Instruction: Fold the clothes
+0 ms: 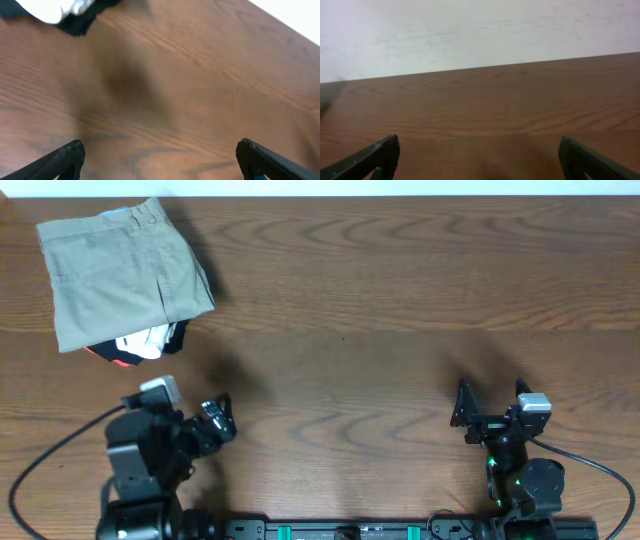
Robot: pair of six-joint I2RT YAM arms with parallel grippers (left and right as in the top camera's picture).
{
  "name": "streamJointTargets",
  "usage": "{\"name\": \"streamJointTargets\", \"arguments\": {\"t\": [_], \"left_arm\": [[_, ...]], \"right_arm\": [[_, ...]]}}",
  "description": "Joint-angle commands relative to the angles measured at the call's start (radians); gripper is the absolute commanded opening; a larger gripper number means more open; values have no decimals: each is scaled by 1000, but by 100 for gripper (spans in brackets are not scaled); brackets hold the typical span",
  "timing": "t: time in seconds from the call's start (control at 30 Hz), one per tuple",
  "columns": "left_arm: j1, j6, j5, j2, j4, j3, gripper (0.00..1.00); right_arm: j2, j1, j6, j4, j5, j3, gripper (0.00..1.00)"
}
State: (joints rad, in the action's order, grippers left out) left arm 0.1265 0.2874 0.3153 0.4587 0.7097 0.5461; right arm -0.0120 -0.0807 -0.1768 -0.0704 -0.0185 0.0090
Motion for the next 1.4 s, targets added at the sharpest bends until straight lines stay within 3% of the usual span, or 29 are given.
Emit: {"name": "streamJointTargets", "arguments": {"t": [0.0, 0.3, 0.5, 0.6, 0.97, 1.1, 1.37], "left_arm": [[-25, 14, 3, -53, -13, -69, 98], [-60, 29, 6, -207, -406, -273, 98], [-105, 13, 6, -237, -768, -397, 98], [-113, 13, 6, -245, -869, -447, 98], [-120, -32, 6, -336, -884, -533, 98], [-132, -44, -18, -406, -812, -542, 98], [-192, -296, -39, -457, -703, -542, 98]], "right_arm": [[6, 10, -2, -2, 3, -3, 99], [6, 10, -2, -2, 4, -3, 99], [6, 10, -2, -2, 4, -3, 99], [6, 10, -2, -2, 3, -3, 99], [6, 10, -2, -2, 3, -3, 99], [6, 10, -2, -2, 3, -3, 99], [6, 10, -2, -2, 3, -3, 99]]}}
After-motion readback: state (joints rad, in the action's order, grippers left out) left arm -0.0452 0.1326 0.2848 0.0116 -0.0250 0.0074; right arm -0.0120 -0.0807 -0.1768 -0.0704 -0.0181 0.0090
